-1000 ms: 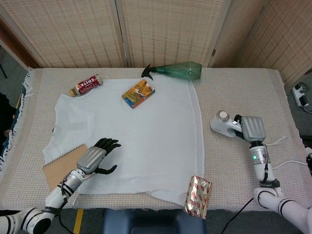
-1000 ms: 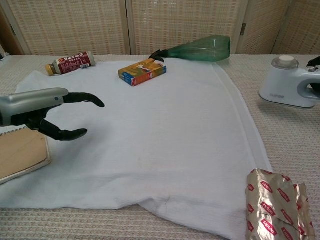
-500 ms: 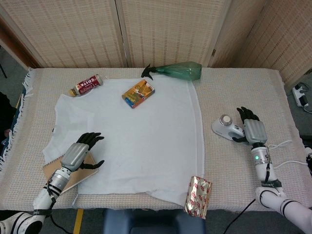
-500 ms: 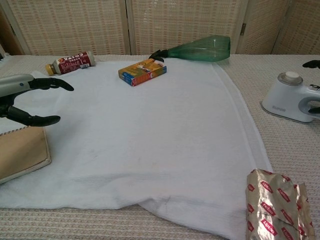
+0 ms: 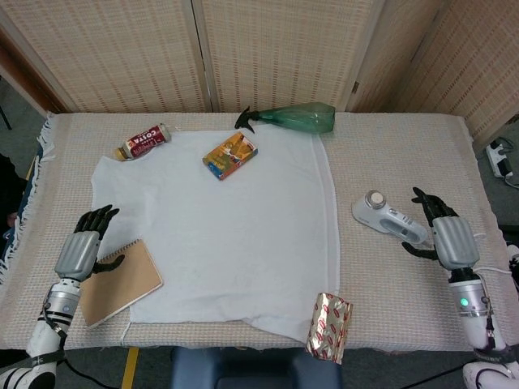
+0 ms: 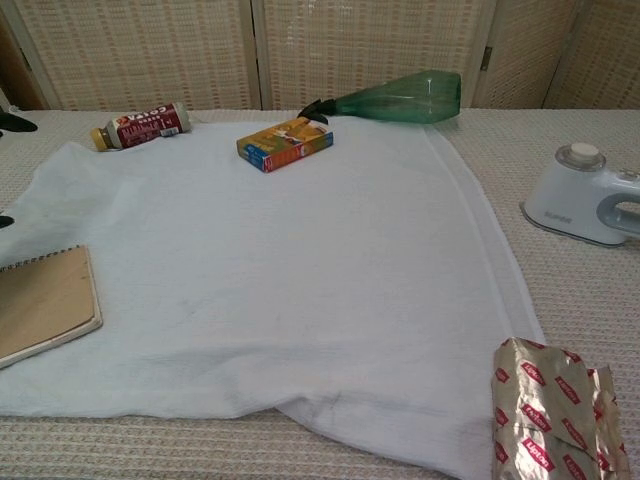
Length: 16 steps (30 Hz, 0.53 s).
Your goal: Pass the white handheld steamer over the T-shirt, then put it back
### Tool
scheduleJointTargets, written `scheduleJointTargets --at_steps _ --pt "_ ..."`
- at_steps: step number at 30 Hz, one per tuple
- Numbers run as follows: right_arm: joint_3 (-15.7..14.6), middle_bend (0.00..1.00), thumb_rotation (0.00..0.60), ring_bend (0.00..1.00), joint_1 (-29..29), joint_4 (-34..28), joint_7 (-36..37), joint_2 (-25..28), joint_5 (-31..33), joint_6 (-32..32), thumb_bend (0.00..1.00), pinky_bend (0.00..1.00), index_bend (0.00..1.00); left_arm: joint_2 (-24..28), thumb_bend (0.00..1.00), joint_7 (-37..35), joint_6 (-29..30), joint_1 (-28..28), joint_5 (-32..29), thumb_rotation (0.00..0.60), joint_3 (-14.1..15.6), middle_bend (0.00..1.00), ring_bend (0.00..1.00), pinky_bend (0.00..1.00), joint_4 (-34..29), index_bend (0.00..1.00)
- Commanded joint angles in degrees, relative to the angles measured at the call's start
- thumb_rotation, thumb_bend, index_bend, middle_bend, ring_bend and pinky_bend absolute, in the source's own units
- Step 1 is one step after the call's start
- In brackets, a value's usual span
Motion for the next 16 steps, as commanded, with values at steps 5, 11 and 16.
scheduleJointTargets --at_steps 5,11,16 --pt "-4.7 0.24 0.6 0.15 -9.1 -7.6 -3.1 5.8 -2.2 8.1 0.1 0.33 0.0 -2.1 0.3 1.5 12.8 7.6 1.9 0.6 -0.4 0.1 0.05 0.01 5.2 0.12" --pt "-6.7 0.2 0.6 0.09 -12.9 -7.0 1.0 6.5 -0.3 7.9 0.1 0.33 0.0 -2.4 0.29 1.4 18.3 12.7 5.2 0.6 2.2 0.1 0.05 0.01 6.1 0.12" --pt "-6.8 0.15 0.6 0.03 -14.8 -5.9 2.3 6.2 -1.8 10.6 0.09 0.25 0.0 -1.9 0.29 2.2 21.4 15.9 7.8 0.6 3.9 0.1 0.05 0.0 4.2 0.13"
